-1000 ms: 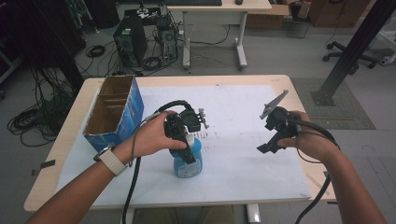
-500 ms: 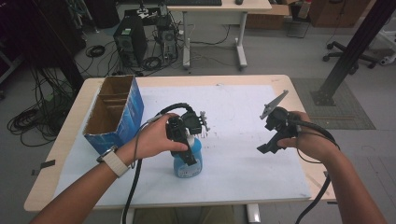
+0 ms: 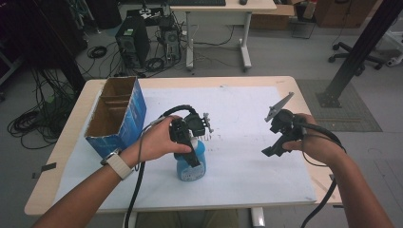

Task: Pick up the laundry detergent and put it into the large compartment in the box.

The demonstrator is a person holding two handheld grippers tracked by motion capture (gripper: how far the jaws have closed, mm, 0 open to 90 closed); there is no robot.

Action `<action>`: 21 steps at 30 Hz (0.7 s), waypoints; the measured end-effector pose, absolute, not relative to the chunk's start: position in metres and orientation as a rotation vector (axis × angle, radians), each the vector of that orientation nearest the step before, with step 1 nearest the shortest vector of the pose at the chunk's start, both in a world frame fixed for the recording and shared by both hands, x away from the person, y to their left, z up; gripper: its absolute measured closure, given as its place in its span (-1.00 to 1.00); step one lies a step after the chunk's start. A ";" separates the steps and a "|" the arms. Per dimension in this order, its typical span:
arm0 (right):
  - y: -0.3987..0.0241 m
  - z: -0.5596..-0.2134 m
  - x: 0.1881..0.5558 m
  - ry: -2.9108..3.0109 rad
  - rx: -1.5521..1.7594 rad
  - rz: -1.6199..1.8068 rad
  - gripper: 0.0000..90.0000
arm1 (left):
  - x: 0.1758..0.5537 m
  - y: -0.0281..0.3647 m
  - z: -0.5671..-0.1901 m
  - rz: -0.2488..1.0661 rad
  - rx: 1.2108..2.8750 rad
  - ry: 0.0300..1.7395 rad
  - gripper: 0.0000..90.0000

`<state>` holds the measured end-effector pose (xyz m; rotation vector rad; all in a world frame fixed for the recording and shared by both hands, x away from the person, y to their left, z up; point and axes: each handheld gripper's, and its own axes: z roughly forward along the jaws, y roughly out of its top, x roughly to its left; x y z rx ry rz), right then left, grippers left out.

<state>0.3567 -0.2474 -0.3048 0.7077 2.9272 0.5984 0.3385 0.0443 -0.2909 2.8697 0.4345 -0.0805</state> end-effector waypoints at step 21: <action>-0.248 -0.305 0.357 2.927 0.709 0.597 -0.82 | 0.336 0.042 -0.292 -0.079 2.879 0.406 -0.29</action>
